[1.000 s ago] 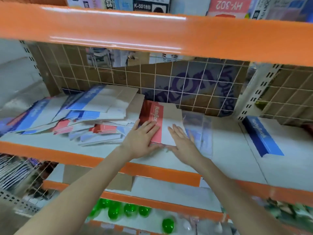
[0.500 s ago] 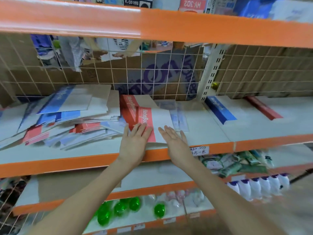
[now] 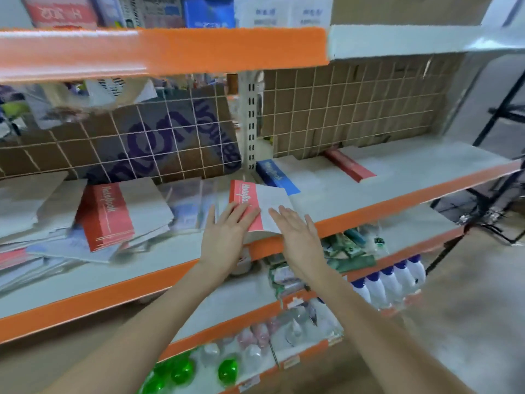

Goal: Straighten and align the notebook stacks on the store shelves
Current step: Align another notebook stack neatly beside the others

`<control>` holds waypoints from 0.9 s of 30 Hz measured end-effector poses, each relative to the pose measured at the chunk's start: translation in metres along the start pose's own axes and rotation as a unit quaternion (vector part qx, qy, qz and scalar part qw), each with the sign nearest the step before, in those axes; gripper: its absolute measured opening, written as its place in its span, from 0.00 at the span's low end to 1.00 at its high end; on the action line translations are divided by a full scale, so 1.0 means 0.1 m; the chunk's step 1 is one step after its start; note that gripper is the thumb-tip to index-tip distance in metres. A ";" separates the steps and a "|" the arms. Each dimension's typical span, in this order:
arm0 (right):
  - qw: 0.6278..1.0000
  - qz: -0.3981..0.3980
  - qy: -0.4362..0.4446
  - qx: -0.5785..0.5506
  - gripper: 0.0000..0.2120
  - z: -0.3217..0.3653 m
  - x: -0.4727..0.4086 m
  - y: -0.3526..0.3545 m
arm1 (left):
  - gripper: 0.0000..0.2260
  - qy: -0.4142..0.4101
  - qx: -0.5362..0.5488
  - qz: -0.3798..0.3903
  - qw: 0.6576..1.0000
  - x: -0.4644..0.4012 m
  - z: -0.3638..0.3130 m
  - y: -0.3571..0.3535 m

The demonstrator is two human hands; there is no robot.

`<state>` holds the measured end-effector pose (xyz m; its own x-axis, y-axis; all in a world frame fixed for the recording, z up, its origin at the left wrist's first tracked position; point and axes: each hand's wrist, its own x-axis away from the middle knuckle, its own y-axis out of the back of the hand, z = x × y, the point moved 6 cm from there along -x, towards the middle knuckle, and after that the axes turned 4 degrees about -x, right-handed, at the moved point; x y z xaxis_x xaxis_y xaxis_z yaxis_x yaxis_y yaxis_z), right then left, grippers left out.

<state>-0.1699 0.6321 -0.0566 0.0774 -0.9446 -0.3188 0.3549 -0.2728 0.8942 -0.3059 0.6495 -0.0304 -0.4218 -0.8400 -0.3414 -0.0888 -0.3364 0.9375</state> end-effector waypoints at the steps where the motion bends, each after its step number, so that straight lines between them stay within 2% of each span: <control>1: 1.000 -0.002 -0.003 0.008 0.35 -0.23 0.02 0.08 | 0.25 -0.006 0.001 -0.004 1.000 -0.12 -0.22 -0.03; 7: 0.998 -0.007 -0.041 0.037 0.37 -1.61 0.14 0.68 | 0.23 -0.051 0.024 -0.026 0.998 -0.85 -1.58 -0.11; 11: 0.998 -0.003 -0.034 0.053 0.37 -2.21 0.10 0.96 | 0.25 -0.046 0.045 -0.031 0.997 -1.23 -2.12 -0.21; 16: 0.998 0.021 -0.035 0.052 0.36 -2.66 -0.09 1.03 | 0.25 -0.046 0.040 -0.062 0.996 -1.55 -2.44 -0.27; 20: 0.998 0.030 -0.036 0.030 0.37 -2.92 -0.33 0.98 | 0.27 -0.030 0.034 -0.037 0.998 -1.87 -2.52 -0.42; 22: 0.999 0.033 -0.030 0.025 0.38 -3.08 -0.51 0.94 | 0.29 -0.023 0.032 -0.049 0.998 -2.05 -2.56 -0.52; 27: 0.998 0.052 -0.013 0.041 0.37 -3.54 -1.02 0.85 | 0.28 0.022 0.041 -0.059 0.997 -2.57 -2.63 -0.87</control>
<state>0.1819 0.7697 -0.0590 0.0849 -0.9728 -0.2157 0.2695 -0.1860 0.9449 0.0472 0.7832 -0.0420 -0.3642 -0.8151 -0.4504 -0.2095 -0.3995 0.8925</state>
